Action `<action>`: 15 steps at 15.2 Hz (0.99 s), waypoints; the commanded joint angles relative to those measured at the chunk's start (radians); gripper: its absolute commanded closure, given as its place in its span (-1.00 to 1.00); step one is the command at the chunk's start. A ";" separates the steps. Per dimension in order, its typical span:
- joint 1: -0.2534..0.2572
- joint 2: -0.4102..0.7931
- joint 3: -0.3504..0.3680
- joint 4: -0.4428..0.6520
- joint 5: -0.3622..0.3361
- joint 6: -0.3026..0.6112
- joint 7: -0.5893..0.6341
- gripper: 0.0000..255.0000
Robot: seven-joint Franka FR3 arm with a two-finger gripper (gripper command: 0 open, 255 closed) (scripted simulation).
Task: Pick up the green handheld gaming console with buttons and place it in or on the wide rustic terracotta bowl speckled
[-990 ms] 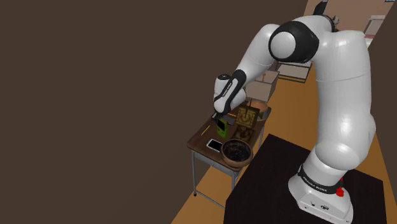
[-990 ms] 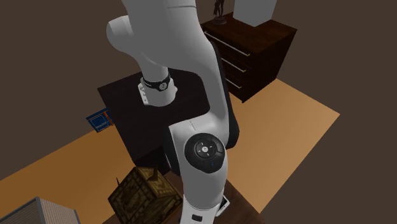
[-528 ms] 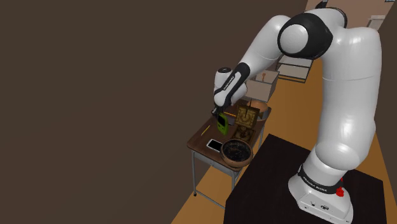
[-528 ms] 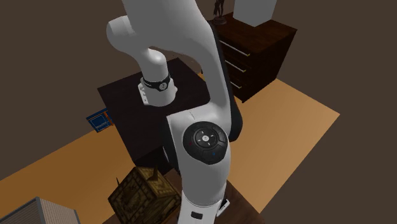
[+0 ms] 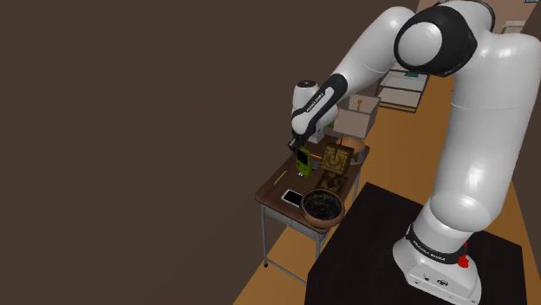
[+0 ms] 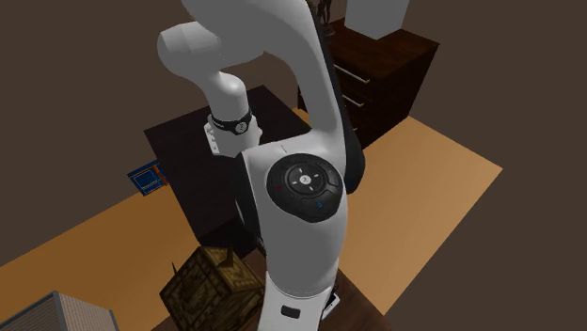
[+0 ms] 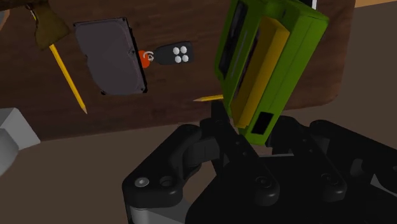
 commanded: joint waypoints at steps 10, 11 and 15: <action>0.004 -0.117 -0.002 0.020 -0.005 -0.137 -0.002 1.00; 0.004 -0.120 -0.002 0.021 -0.006 -0.140 -0.002 1.00; 0.027 -0.269 0.007 -0.139 -0.043 -0.132 0.056 1.00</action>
